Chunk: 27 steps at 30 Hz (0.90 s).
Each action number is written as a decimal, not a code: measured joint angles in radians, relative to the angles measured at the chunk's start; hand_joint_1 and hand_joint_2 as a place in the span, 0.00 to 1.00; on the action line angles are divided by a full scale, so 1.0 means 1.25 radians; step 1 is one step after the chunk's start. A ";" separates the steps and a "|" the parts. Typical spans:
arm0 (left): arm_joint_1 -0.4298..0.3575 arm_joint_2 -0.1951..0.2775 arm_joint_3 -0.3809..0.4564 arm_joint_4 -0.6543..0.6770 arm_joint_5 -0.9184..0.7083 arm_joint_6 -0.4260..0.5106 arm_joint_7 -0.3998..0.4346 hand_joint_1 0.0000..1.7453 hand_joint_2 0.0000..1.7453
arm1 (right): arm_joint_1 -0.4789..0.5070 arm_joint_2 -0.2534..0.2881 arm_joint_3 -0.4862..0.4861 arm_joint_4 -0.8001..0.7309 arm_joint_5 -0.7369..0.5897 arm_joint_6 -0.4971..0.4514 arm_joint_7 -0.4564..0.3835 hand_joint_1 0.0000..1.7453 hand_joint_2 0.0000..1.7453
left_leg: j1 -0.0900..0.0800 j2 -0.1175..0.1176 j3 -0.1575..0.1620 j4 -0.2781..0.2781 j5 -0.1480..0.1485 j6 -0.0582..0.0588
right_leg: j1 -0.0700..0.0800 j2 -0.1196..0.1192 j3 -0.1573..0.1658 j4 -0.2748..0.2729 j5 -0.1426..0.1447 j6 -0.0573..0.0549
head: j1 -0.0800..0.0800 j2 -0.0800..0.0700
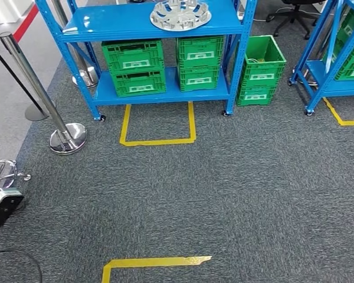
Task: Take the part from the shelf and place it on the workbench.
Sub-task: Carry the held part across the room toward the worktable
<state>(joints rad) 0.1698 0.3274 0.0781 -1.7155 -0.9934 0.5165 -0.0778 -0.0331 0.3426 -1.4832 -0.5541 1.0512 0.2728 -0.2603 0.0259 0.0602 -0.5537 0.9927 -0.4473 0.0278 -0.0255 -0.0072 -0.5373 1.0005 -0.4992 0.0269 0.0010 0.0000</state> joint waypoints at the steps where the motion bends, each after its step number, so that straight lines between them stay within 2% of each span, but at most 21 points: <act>1: 0.000 0.000 0.000 0.000 0.000 0.000 0.000 0.82 1.00 | -0.001 0.000 0.000 0.000 0.001 -0.003 0.000 0.00 0.00 | 0.001 0.000 0.000 -0.002 0.002 -0.001 | 0.002 -0.001 0.000 0.000 0.000 -0.003 | 0.000 0.000; 2: 0.000 0.000 0.001 0.000 0.000 0.000 0.000 0.82 1.00 | -0.001 0.000 0.000 0.000 0.002 -0.006 -0.001 0.00 0.00 | 0.002 0.000 0.000 -0.004 0.004 -0.006 | 0.003 -0.001 -0.001 0.000 0.000 -0.006 | 0.000 0.000; 3: 0.000 0.000 0.001 0.000 0.000 0.000 0.000 0.82 1.00 | -0.001 0.000 0.000 0.000 0.004 -0.008 -0.002 0.00 0.00 | 0.003 -0.001 0.000 -0.006 0.006 -0.015 | 0.005 -0.002 -0.002 0.001 0.000 -0.008 | 0.000 0.000; 6: 0.001 0.000 0.002 0.000 0.000 0.001 0.000 0.82 1.00 | -0.001 0.000 0.000 0.000 0.007 -0.011 -0.005 0.00 0.00 | 0.007 -0.002 0.000 -0.011 0.010 -0.053 | 0.006 -0.005 -0.006 0.004 0.000 -0.010 | 0.001 0.000; 7: 0.001 0.000 0.002 0.000 0.000 0.001 0.000 0.82 1.00 | -0.001 0.000 0.000 0.000 0.008 -0.013 -0.006 0.00 0.00 | 0.007 -0.002 0.000 -0.011 0.009 -0.060 | 0.007 -0.005 -0.007 0.005 0.000 -0.010 | 0.001 0.000; 8: 0.002 0.000 0.003 0.000 0.000 0.002 0.000 0.82 1.00 | -0.001 0.000 0.000 0.000 0.008 -0.015 -0.007 0.00 0.00 | 0.008 -0.003 -0.001 -0.011 0.009 -0.064 | 0.007 -0.006 -0.007 0.005 0.000 -0.010 | 0.001 0.000; 27: 0.010 0.000 0.014 0.000 0.002 0.008 -0.002 0.82 1.00 | -0.001 0.000 0.000 0.000 0.010 -0.019 -0.011 0.00 0.00 | 0.004 -0.005 -0.004 -0.005 0.005 -0.062 | 0.003 -0.007 -0.013 0.002 0.002 -0.007 | 0.001 0.000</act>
<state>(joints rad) 0.1819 0.3273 0.0950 -1.7155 -0.9907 0.5268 -0.0809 -0.0345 0.3426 -1.4828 -0.5539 1.0641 0.2491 -0.2735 0.0314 0.0539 -0.5586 0.9871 -0.4409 -0.0500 -0.0213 -0.0160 -0.5529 1.0034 -0.4967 0.0184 0.0023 -0.0001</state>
